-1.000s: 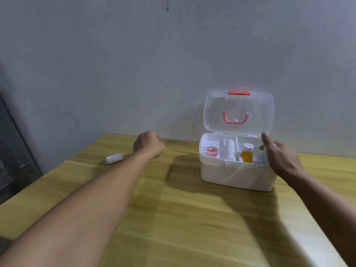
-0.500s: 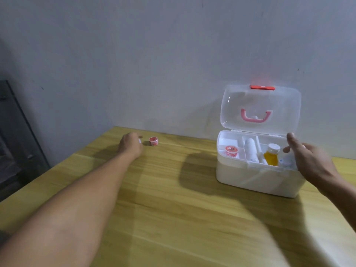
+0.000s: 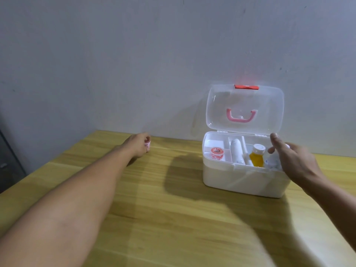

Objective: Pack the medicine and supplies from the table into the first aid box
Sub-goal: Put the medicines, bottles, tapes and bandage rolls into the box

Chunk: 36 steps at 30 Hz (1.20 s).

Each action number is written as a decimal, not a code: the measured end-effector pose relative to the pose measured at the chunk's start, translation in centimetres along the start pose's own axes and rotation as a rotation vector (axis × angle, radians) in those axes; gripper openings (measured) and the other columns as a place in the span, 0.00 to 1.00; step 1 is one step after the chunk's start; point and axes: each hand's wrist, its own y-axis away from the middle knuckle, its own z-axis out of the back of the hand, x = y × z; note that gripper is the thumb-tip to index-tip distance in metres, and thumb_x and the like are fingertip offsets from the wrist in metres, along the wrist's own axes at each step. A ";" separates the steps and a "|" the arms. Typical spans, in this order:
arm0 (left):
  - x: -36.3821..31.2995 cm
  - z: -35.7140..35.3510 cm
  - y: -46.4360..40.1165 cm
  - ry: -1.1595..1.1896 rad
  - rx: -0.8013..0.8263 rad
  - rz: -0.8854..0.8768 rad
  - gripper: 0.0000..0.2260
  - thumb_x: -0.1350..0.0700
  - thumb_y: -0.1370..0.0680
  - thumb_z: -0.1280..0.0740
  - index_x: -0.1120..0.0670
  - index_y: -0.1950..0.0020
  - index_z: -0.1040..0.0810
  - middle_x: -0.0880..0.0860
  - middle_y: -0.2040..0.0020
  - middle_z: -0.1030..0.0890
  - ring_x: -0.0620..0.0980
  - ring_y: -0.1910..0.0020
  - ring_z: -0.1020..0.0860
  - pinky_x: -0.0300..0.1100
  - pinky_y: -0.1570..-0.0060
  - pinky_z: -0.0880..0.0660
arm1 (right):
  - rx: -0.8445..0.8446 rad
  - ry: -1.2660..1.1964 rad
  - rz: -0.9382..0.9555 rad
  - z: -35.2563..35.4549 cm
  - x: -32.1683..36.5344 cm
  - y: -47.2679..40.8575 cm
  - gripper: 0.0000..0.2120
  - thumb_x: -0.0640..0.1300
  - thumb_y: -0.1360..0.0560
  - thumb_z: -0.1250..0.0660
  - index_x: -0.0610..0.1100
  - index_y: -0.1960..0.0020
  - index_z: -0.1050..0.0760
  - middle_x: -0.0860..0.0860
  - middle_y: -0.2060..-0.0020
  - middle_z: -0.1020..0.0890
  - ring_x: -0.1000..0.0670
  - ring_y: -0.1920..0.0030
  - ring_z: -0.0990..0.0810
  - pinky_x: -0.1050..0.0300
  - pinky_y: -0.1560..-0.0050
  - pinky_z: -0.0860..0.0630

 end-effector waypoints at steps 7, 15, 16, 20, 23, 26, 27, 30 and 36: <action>-3.6 -0.5 2.1 0.132 -0.038 -0.139 0.07 0.63 0.26 0.30 0.57 0.48 0.22 0.56 0.47 0.19 0.55 0.46 0.21 0.42 0.48 0.26 | 0.001 -0.017 -0.009 0.1 0.3 0.3 0.29 0.65 0.23 0.47 0.43 0.55 0.19 0.45 0.58 0.22 0.41 0.51 0.25 0.51 0.53 0.32; -15.6 3.1 7.4 0.300 0.140 -0.526 0.12 0.59 0.27 0.27 0.52 0.45 0.19 0.49 0.51 0.19 0.45 0.56 0.24 0.35 0.54 0.29 | -0.024 0.003 0.002 0.1 0.5 0.3 0.33 0.65 0.22 0.47 0.36 0.56 0.20 0.41 0.60 0.21 0.40 0.53 0.24 0.51 0.56 0.33; -16.7 3.2 8.1 0.283 0.179 -0.547 0.13 0.59 0.27 0.27 0.52 0.43 0.19 0.49 0.50 0.19 0.44 0.57 0.25 0.33 0.55 0.29 | -0.027 0.003 0.000 0.1 0.5 0.2 0.32 0.65 0.23 0.47 0.37 0.56 0.20 0.40 0.59 0.20 0.40 0.53 0.24 0.51 0.56 0.33; -19.0 2.5 9.8 0.198 0.298 -0.596 0.18 0.62 0.29 0.25 0.50 0.41 0.19 0.44 0.49 0.21 0.37 0.58 0.27 0.27 0.55 0.34 | -0.027 -0.002 0.001 0.1 0.4 0.1 0.32 0.65 0.23 0.47 0.38 0.56 0.20 0.41 0.58 0.20 0.40 0.52 0.24 0.52 0.55 0.33; -19.5 2.3 9.8 0.147 0.357 -0.566 0.23 0.62 0.30 0.25 0.50 0.37 0.21 0.46 0.47 0.20 0.42 0.51 0.25 0.32 0.50 0.31 | -0.033 -0.011 -0.001 0.1 0.3 0.1 0.33 0.66 0.23 0.47 0.36 0.55 0.20 0.41 0.59 0.20 0.40 0.54 0.24 0.52 0.56 0.32; -19.6 2.6 9.3 0.086 0.397 -0.528 0.24 0.61 0.30 0.25 0.51 0.35 0.23 0.49 0.40 0.19 0.47 0.41 0.23 0.41 0.40 0.29 | -0.049 -0.020 0.009 0.0 0.1 0.0 0.34 0.66 0.23 0.46 0.36 0.55 0.20 0.41 0.59 0.19 0.40 0.55 0.23 0.52 0.57 0.31; -19.6 2.8 9.1 0.064 0.409 -0.521 0.24 0.61 0.30 0.25 0.52 0.34 0.23 0.49 0.37 0.20 0.46 0.40 0.24 0.40 0.39 0.29 | -0.053 -0.021 0.016 0.0 0.0 -0.1 0.34 0.65 0.23 0.46 0.35 0.55 0.20 0.41 0.59 0.19 0.41 0.55 0.23 0.52 0.57 0.31; -19.7 3.4 8.8 0.040 0.406 -0.503 0.27 0.58 0.31 0.23 0.50 0.33 0.24 0.47 0.34 0.22 0.45 0.39 0.25 0.40 0.39 0.29 | -0.052 -0.026 0.032 -0.1 0.0 -0.1 0.33 0.65 0.23 0.46 0.35 0.55 0.19 0.42 0.59 0.19 0.41 0.56 0.23 0.52 0.57 0.31; -19.8 3.5 7.0 0.159 -0.021 -0.406 0.18 0.58 0.36 0.20 0.55 0.49 0.19 0.52 0.51 0.20 0.49 0.55 0.24 0.39 0.55 0.30 | -0.059 -0.037 0.002 -0.5 -0.6 -0.5 0.34 0.68 0.25 0.46 0.38 0.53 0.20 0.43 0.56 0.17 0.43 0.55 0.22 0.51 0.57 0.28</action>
